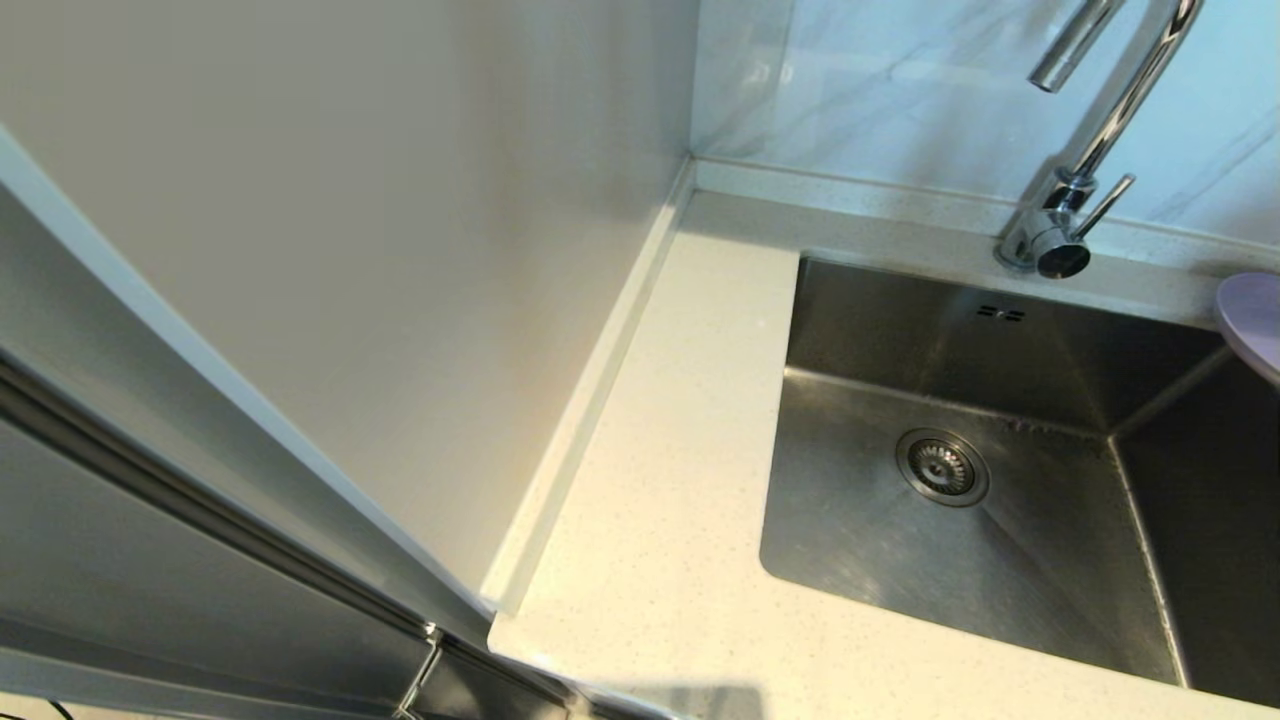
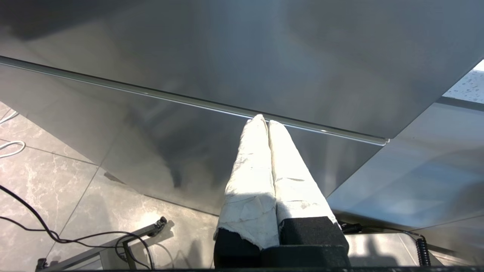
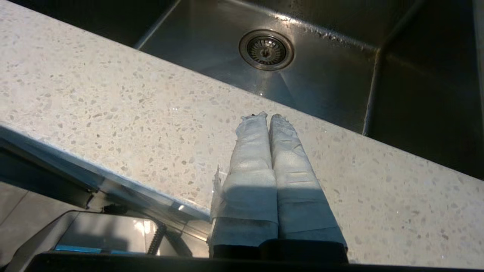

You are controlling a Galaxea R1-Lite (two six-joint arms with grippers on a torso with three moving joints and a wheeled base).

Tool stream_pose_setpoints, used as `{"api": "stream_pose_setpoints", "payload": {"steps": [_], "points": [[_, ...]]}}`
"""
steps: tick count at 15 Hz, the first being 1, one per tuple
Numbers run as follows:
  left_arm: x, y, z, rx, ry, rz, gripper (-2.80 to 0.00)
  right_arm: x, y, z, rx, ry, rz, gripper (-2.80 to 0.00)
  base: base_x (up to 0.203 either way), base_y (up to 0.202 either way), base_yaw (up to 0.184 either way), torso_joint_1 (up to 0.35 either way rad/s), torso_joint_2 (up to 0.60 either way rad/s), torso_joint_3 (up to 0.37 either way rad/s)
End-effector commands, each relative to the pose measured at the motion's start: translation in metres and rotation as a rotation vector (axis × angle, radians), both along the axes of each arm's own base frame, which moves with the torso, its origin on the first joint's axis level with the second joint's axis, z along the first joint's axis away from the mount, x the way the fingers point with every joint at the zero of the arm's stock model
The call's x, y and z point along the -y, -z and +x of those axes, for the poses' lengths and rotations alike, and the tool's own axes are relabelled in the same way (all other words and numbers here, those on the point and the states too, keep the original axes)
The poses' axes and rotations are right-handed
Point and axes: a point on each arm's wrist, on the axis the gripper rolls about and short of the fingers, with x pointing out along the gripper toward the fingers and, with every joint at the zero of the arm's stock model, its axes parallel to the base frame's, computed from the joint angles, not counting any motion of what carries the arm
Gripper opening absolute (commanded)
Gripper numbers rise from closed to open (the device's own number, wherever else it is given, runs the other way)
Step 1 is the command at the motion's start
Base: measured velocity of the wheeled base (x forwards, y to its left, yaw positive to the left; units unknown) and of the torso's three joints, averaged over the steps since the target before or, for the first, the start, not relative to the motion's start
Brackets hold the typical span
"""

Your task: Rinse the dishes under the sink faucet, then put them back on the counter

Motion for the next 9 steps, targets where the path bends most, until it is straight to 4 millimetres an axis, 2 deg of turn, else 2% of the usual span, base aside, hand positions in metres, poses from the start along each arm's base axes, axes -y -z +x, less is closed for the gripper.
{"api": "stream_pose_setpoints", "payload": {"steps": [1,9], "points": [[0.0,0.0,0.0,0.0,0.0,-0.001,-2.8,0.0001,0.0054,0.0015,-0.025,0.003,0.0,-2.8,0.0,0.0,0.0,0.0,0.0,0.0],[0.0,0.0,0.0,0.0,0.0,0.0,-2.8,0.0003,0.0054,0.0015,-0.025,0.013,0.061,-2.8,0.0,0.0,0.0,0.0,0.0,0.0]]}}
